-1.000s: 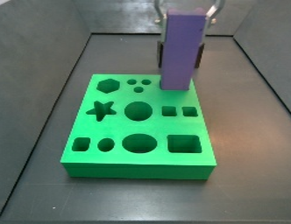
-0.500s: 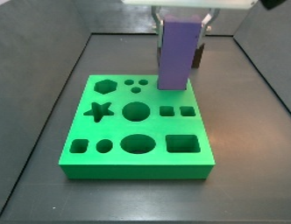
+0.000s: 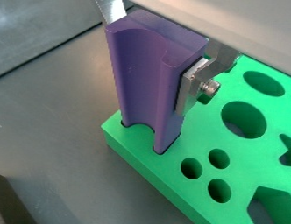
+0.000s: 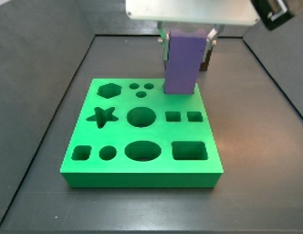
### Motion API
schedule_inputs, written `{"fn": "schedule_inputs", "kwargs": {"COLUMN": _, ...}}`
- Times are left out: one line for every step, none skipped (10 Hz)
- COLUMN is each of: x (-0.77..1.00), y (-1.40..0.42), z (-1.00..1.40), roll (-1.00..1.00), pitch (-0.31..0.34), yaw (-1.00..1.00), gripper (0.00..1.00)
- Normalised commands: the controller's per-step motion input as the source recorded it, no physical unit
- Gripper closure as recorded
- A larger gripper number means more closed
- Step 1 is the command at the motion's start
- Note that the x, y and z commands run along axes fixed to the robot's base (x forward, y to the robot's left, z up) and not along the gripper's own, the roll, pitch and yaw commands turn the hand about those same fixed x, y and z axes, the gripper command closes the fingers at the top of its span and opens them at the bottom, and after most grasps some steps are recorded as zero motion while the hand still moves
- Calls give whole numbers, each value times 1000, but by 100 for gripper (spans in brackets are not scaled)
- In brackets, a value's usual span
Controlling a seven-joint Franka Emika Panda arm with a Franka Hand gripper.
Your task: Insert the arch object.
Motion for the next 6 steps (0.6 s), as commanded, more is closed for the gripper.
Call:
{"fn": "schedule_inputs", "kwargs": {"x": 17, "y": 0, "z": -286, "roll": 21, "pitch": 0, "yaw": 0, "gripper": 100}}
{"fn": "schedule_inputs", "kwargs": {"x": 71, "y": 0, "z": -283, "roll": 16, "pitch": 0, "yaw": 0, "gripper": 100}}
{"fn": "schedule_inputs", "kwargs": {"x": 69, "y": 0, "z": -243, "roll": 49, "pitch": 0, "yaw": 0, "gripper": 100}}
{"fn": "schedule_inputs", "kwargs": {"x": 0, "y": 0, "z": -251, "roll": 13, "pitch": 0, "yaw": 0, "gripper": 100}}
{"fn": "schedule_inputs", "kwargs": {"x": 0, "y": 0, "z": -111, "roll": 0, "pitch": 0, "yaw": -14, "gripper": 100}}
{"fn": "schedule_inputs", "kwargs": {"x": 0, "y": 0, "z": 0, "roll": 0, "pitch": 0, "yaw": 0, "gripper": 100}}
